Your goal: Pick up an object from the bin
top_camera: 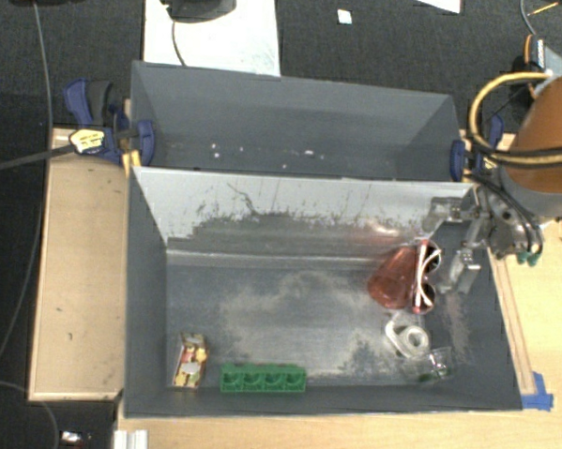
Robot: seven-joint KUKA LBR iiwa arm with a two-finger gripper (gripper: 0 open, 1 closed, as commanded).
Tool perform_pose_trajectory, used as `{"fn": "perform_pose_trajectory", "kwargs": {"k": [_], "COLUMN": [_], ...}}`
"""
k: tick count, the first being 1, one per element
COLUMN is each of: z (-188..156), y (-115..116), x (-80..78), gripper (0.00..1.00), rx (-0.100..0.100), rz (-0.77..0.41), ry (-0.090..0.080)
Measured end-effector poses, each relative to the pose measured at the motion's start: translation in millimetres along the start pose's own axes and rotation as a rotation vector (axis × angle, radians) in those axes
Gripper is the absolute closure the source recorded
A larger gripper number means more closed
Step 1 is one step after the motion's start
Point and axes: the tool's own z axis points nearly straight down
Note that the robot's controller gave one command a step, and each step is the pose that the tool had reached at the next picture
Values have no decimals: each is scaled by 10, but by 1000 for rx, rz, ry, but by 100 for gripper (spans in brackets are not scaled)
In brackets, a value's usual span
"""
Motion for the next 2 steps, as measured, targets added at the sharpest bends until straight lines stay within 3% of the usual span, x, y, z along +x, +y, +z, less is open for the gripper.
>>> {"fn": "perform_pose_trajectory", "kwargs": {"k": [1, 2], "z": [0, 559], "y": [0, -151], "x": [0, 201], "gripper": [0, 0], "rx": [0, -1], "rz": [0, 71], "ry": [0, 1]}}
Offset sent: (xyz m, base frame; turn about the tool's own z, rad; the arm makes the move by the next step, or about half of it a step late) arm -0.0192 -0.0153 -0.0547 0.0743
